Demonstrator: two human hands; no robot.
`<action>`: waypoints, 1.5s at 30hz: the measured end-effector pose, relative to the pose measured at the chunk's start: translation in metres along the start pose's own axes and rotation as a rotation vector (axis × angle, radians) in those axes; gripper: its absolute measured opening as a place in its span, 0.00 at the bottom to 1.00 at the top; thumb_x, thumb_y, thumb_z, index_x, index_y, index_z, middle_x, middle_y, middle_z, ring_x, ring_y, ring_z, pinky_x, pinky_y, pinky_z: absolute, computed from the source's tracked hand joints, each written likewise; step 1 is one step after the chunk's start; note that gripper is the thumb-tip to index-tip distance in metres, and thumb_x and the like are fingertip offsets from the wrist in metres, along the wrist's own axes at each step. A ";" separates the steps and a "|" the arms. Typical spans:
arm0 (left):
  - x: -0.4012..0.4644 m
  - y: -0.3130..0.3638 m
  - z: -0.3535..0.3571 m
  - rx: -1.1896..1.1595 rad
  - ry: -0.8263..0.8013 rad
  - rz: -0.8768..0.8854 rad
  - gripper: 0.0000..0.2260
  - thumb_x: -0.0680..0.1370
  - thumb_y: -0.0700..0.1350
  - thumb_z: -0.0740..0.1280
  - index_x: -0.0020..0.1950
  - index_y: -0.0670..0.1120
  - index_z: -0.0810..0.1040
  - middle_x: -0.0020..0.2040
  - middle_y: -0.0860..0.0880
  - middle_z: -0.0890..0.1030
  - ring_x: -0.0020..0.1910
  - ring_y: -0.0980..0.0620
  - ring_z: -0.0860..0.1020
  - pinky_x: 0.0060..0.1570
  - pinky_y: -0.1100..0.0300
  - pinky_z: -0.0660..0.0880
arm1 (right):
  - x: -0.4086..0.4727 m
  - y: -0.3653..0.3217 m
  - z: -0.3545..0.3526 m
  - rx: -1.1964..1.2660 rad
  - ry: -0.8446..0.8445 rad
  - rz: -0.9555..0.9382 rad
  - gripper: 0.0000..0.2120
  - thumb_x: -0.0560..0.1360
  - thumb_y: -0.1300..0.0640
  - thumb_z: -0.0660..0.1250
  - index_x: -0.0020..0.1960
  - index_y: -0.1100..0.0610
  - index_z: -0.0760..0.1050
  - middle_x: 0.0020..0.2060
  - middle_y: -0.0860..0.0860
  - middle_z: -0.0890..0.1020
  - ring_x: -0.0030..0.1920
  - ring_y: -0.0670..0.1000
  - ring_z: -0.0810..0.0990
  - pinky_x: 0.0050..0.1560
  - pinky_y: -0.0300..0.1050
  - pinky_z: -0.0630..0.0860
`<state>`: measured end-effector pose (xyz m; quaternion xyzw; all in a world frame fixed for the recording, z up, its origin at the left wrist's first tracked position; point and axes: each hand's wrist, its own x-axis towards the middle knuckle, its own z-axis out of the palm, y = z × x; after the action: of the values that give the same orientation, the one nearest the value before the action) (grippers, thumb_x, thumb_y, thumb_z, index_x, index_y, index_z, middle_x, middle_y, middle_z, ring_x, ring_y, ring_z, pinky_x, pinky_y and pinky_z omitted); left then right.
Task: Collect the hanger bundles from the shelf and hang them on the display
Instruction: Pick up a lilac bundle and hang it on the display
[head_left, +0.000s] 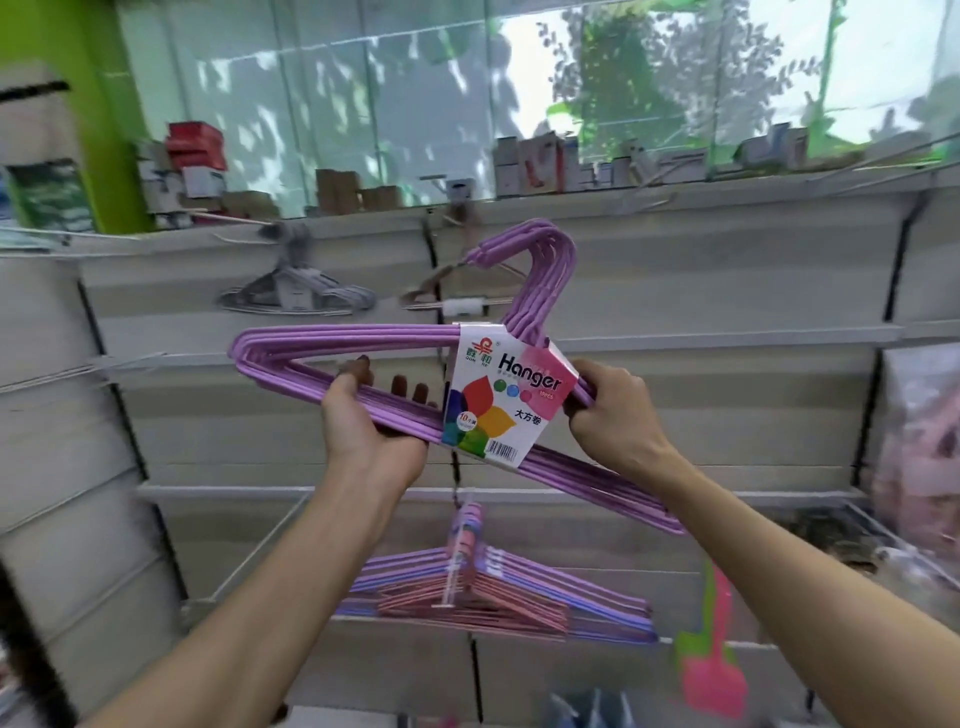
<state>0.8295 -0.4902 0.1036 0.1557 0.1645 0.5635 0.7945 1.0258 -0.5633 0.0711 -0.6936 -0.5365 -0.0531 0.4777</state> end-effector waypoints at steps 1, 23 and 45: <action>0.003 0.019 -0.009 -0.004 0.007 0.019 0.05 0.77 0.47 0.67 0.44 0.48 0.73 0.45 0.48 0.75 0.42 0.51 0.75 0.52 0.55 0.77 | 0.002 -0.014 0.016 0.015 -0.011 -0.010 0.23 0.70 0.65 0.62 0.34 0.35 0.71 0.32 0.43 0.79 0.38 0.58 0.76 0.42 0.53 0.75; 0.060 0.336 -0.161 0.014 0.178 0.472 0.05 0.78 0.48 0.66 0.48 0.48 0.71 0.45 0.47 0.77 0.43 0.49 0.79 0.51 0.50 0.78 | 0.059 -0.257 0.322 0.197 -0.261 -0.310 0.15 0.73 0.61 0.62 0.45 0.40 0.76 0.37 0.45 0.82 0.44 0.59 0.78 0.48 0.55 0.75; 0.275 0.535 -0.157 0.018 0.016 0.462 0.13 0.78 0.48 0.68 0.58 0.42 0.72 0.57 0.40 0.77 0.53 0.39 0.79 0.58 0.39 0.76 | 0.265 -0.378 0.485 0.182 -0.126 -0.486 0.10 0.73 0.62 0.64 0.38 0.49 0.76 0.29 0.48 0.79 0.34 0.58 0.76 0.36 0.51 0.75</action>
<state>0.3942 -0.0509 0.1705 0.1920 0.1358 0.7301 0.6416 0.6238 -0.0427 0.1944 -0.5006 -0.7186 -0.0741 0.4771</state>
